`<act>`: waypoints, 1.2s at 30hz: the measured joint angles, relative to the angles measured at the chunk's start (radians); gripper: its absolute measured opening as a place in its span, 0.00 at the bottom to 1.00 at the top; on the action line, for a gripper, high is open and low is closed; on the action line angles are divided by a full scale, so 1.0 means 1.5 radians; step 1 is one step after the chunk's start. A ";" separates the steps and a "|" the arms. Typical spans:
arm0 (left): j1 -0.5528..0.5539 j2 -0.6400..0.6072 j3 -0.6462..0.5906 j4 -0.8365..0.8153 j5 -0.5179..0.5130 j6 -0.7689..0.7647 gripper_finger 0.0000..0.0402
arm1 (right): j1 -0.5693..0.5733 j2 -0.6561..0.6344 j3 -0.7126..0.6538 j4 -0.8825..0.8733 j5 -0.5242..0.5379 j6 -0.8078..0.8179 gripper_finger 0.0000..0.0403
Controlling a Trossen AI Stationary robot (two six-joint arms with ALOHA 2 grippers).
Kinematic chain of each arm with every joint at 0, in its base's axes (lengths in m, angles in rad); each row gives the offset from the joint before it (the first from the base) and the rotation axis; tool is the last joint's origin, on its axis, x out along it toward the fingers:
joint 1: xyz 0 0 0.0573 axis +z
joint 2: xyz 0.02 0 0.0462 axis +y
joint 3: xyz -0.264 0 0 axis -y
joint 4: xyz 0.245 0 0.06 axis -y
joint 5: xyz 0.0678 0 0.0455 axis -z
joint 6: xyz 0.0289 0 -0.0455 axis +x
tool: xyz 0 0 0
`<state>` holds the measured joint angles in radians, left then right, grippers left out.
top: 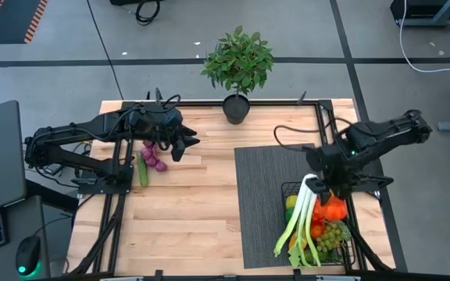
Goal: Build produce basket
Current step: Put the squash into the black wire basket, then put the purple garlics into the black wire basket
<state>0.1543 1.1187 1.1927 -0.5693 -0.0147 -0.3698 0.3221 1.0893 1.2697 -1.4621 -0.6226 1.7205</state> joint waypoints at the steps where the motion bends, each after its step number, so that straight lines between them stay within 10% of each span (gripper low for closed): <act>1: 0.000 0.000 0.000 0.000 0.000 0.000 0.43 | 0.018 0.004 0.000 0.006 0.000 0.020 0.72; 12: 0.000 0.000 0.000 -0.013 -0.011 -0.054 0.44 | 0.151 0.048 0.000 0.092 0.047 0.094 0.89; 24: -0.001 0.014 0.001 -0.253 -0.016 -0.152 0.76 | 0.187 0.053 0.000 0.085 0.268 -0.008 0.94; 30: 0.017 0.014 0.000 -0.429 -0.193 -0.149 0.78 | 0.162 0.056 0.000 0.201 0.486 -0.097 0.94; 36: 0.158 0.052 -0.008 -0.503 -0.231 -0.130 0.78 | 0.106 0.059 0.000 0.276 0.525 -0.185 0.94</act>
<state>0.3917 1.1971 1.1804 -1.3232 -0.3611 -0.5654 0.4815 1.1782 1.2697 -1.0478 0.1644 1.4431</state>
